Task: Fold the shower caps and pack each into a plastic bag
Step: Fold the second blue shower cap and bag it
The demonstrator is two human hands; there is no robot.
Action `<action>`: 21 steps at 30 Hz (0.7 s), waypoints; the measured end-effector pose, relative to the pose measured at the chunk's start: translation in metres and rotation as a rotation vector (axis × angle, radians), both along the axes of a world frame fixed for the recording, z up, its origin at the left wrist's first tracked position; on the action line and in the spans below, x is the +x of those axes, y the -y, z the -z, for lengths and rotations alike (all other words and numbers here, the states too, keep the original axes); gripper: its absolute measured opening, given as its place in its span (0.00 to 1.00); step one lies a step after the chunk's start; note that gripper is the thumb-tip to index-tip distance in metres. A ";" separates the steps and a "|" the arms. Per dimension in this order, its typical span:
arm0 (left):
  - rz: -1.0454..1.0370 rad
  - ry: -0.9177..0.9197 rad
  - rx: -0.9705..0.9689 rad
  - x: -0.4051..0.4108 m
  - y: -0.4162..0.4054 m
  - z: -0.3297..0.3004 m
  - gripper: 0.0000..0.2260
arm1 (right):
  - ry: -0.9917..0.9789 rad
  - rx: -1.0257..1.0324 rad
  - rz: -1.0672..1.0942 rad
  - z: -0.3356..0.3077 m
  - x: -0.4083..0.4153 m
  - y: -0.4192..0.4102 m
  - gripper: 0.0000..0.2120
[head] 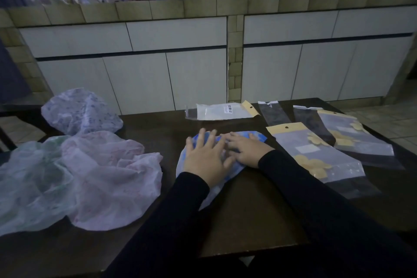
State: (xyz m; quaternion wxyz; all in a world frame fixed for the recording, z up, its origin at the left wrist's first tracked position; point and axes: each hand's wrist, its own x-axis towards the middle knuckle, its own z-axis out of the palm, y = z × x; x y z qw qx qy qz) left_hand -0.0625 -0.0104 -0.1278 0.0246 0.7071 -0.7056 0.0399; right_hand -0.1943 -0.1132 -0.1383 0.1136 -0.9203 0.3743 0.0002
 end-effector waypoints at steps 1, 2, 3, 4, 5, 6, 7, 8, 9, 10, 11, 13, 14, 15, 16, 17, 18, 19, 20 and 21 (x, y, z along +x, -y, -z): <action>-0.058 -0.056 0.073 0.005 0.000 0.006 0.30 | -0.014 0.014 -0.006 0.002 -0.002 0.004 0.23; -0.121 -0.126 0.144 0.010 -0.001 0.012 0.33 | -0.027 0.026 -0.006 0.003 -0.004 0.008 0.23; -0.170 -0.182 0.194 0.014 -0.002 0.016 0.36 | -0.037 0.034 -0.002 0.005 -0.006 0.012 0.23; -0.200 -0.203 0.217 0.016 -0.003 0.019 0.38 | -0.044 0.037 0.006 0.006 -0.008 0.015 0.24; -0.214 -0.199 0.222 0.015 -0.004 0.020 0.39 | -0.047 0.035 0.009 0.006 -0.009 0.018 0.25; -0.220 -0.190 0.221 0.014 -0.005 0.020 0.40 | -0.044 0.034 0.005 0.007 -0.009 0.019 0.26; -0.224 -0.184 0.217 0.012 -0.007 0.020 0.41 | -0.036 0.037 -0.004 0.007 -0.008 0.019 0.26; -0.229 -0.181 0.215 0.011 -0.008 0.020 0.41 | -0.026 0.041 -0.013 0.007 -0.007 0.020 0.27; -0.237 -0.181 0.211 0.010 -0.008 0.021 0.42 | -0.022 0.041 -0.016 0.007 -0.006 0.020 0.27; -0.245 -0.183 0.208 0.009 -0.009 0.023 0.43 | -0.026 0.040 -0.016 0.007 -0.005 0.020 0.28; -0.253 -0.190 0.204 0.009 -0.008 0.024 0.43 | -0.033 0.032 -0.011 0.007 -0.004 0.020 0.28; -0.262 -0.230 0.195 0.007 -0.007 0.024 0.42 | -0.047 -0.023 0.011 0.005 -0.004 0.017 0.29; -0.272 -0.267 0.184 0.007 -0.008 0.023 0.41 | -0.041 -0.066 0.026 0.003 -0.004 0.014 0.29; -0.286 -0.308 0.160 0.006 -0.009 0.020 0.40 | -0.024 -0.116 0.046 0.001 -0.004 0.010 0.29; -0.299 -0.346 0.125 0.006 -0.011 0.017 0.38 | -0.001 -0.174 0.069 -0.003 -0.003 0.006 0.29; -0.307 -0.368 0.079 0.006 -0.013 0.012 0.37 | 0.022 -0.237 0.102 -0.006 -0.002 0.000 0.27; -0.304 -0.358 0.021 0.004 -0.016 0.007 0.35 | 0.048 -0.301 0.149 -0.007 0.000 -0.006 0.26; -0.286 -0.301 -0.048 0.002 -0.017 0.003 0.33 | 0.074 -0.353 0.205 -0.007 0.003 -0.011 0.24; -0.250 -0.221 -0.115 0.000 -0.019 0.000 0.32 | 0.102 -0.367 0.260 -0.006 0.005 -0.014 0.23; -0.197 -0.153 -0.152 -0.002 -0.020 0.000 0.31 | 0.128 -0.332 0.306 -0.003 0.007 -0.017 0.22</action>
